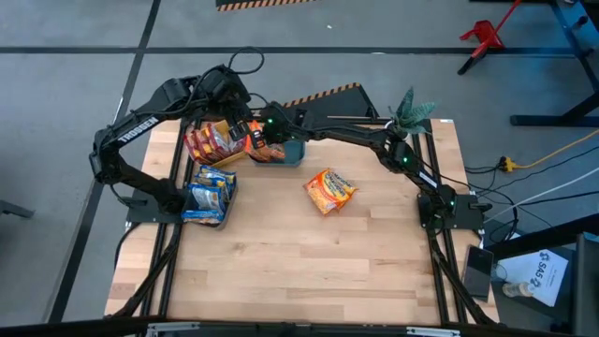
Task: Sort Maruchan noodles
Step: Put the orange noodle pack into the blue bin
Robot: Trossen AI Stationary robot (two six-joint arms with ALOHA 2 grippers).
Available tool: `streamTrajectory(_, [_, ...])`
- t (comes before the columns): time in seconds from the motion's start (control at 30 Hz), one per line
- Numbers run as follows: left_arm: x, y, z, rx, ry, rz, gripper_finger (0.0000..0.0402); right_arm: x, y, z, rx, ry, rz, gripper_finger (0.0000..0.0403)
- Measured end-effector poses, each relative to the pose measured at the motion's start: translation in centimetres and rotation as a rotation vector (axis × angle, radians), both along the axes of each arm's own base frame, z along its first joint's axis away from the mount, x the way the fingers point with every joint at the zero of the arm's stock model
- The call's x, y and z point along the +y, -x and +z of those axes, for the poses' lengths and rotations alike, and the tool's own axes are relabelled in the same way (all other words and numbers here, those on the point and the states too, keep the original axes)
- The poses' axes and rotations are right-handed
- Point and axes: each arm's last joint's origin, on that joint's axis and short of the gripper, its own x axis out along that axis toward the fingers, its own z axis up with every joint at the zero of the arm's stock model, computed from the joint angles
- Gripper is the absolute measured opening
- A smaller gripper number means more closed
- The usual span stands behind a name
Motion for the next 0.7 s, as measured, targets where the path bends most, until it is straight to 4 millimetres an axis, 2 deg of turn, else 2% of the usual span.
streamTrajectory(0.2, [0.32,0.15,0.02,-0.007,0.008,-0.008,0.0092,0.11,-1.06,-0.8,-0.143,-0.021,-0.083,0.0])
streamTrajectory(0.5, [0.36,0.22,0.0,-0.001,0.006,-0.002,0.0092,-0.15,-0.62,-1.22,-0.082,0.035,-0.176,0.0])
streamTrajectory(0.7, [0.4,0.23,0.01,-0.001,0.004,-0.005,0.0092,-0.19,-0.67,-1.17,-0.087,0.037,-0.166,0.0001])
